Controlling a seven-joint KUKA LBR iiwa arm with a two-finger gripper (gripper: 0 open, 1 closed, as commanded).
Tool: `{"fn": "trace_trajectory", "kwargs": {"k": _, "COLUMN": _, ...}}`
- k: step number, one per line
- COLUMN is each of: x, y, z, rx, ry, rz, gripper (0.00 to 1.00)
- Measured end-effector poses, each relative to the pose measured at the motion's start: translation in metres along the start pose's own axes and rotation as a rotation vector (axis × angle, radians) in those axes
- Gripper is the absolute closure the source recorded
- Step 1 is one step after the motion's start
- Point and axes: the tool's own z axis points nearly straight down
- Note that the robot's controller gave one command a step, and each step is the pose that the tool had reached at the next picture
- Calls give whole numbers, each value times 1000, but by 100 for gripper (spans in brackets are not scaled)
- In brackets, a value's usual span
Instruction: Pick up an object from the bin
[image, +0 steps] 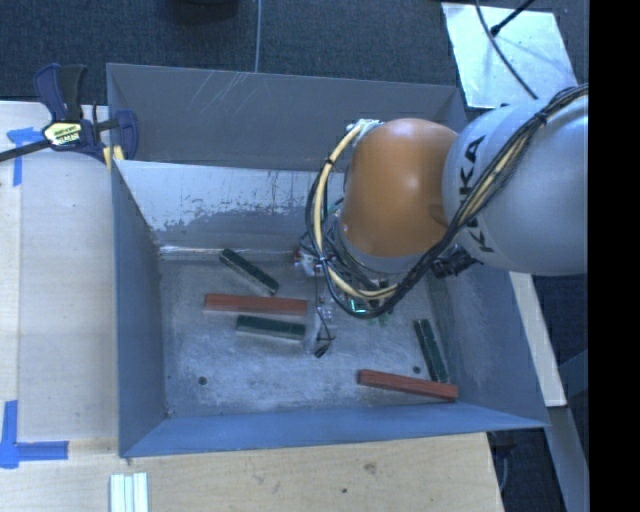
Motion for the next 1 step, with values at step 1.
{"fn": "trace_trajectory", "kwargs": {"k": 1, "x": -61, "y": 58, "z": 102, "rx": -3, "ry": -9, "rz": 16, "gripper": 0}}
